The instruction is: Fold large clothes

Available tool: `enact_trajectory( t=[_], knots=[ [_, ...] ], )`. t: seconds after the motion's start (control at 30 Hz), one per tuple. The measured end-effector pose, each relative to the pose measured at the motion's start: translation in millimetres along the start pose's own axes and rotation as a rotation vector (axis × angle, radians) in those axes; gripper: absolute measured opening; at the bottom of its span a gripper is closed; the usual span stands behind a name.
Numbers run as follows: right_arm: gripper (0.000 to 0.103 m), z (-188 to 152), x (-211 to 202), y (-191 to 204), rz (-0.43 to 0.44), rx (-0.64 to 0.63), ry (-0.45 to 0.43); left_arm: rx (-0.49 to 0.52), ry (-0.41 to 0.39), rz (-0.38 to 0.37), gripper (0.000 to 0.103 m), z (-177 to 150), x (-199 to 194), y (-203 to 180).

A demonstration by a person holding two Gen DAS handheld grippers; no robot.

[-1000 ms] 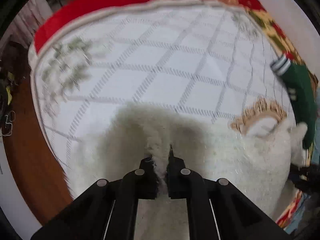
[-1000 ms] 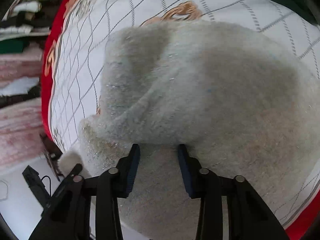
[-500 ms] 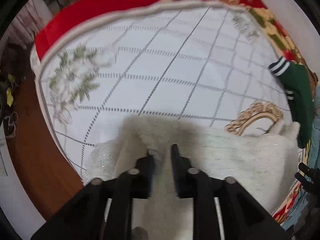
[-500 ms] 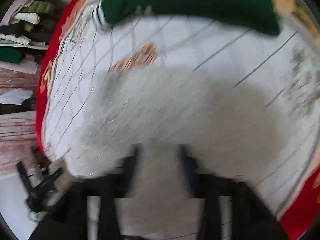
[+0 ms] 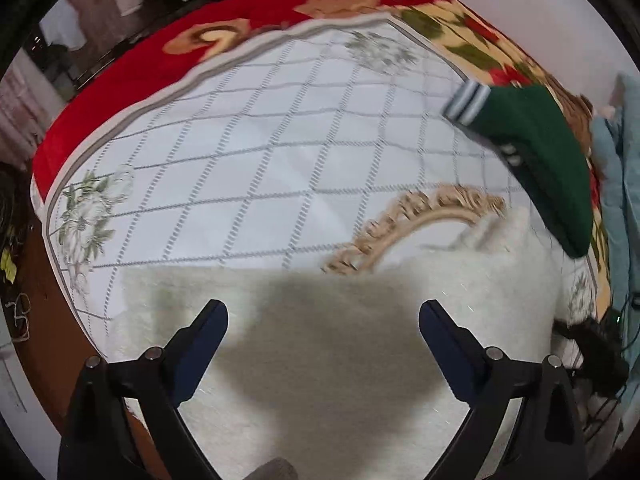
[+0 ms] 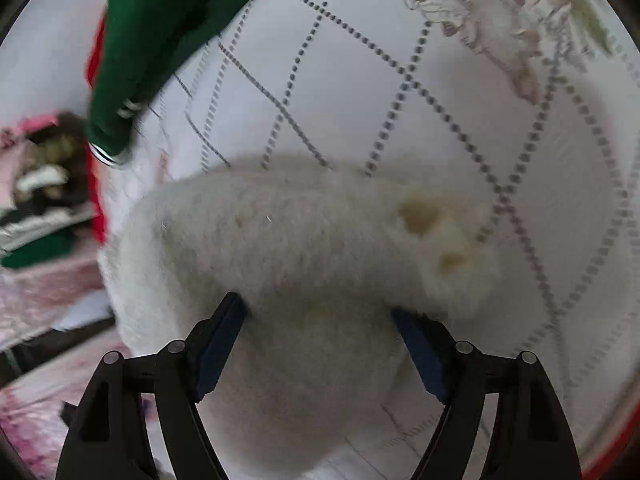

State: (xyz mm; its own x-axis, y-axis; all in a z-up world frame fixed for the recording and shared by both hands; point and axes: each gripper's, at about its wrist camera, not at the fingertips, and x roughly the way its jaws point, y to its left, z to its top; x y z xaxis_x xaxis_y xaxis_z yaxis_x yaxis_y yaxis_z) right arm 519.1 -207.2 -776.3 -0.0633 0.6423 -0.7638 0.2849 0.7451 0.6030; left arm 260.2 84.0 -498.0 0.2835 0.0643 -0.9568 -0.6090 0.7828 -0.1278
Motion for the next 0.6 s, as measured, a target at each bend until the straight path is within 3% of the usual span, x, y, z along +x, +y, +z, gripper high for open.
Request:
enact_trajectory(
  t=[0.03, 0.07, 0.17, 0.23, 0.33, 0.43, 0.53, 0.6],
  knots=[
    [0.061, -1, 0, 0, 0.034, 0.003, 0.010, 0.014, 0.006, 0.000, 0.098, -5, 1, -7],
    [0.041, -2, -1, -1, 0.041, 0.003, 0.010, 0.025, 0.016, 0.003, 0.098, -10, 1, -13],
    [0.042, -10, -17, -7, -0.006, 0.001, -0.002, 0.059, 0.053, -0.006, 0.098, -26, 4, -28],
    [0.059, -22, -39, -18, -0.026, 0.007, -0.022, 0.075, 0.074, -0.008, 0.098, -34, 7, -37],
    [0.086, -45, -63, -47, 0.036, 0.029, -0.038, 0.088, 0.094, -0.010, 0.098, -40, 17, -48],
    [0.089, -54, -39, -60, 0.142, 0.081, 0.021, 0.120, 0.123, 0.023, 0.098, -43, 40, -57],
    [0.090, -37, 9, -59, 0.295, 0.086, 0.089, 0.113, 0.179, 0.009, 0.102, -44, 65, -57],
    [0.090, -27, 22, -46, 0.379, 0.061, 0.069, 0.102, 0.189, -0.009, 0.103, -42, 70, -55]
  ],
)
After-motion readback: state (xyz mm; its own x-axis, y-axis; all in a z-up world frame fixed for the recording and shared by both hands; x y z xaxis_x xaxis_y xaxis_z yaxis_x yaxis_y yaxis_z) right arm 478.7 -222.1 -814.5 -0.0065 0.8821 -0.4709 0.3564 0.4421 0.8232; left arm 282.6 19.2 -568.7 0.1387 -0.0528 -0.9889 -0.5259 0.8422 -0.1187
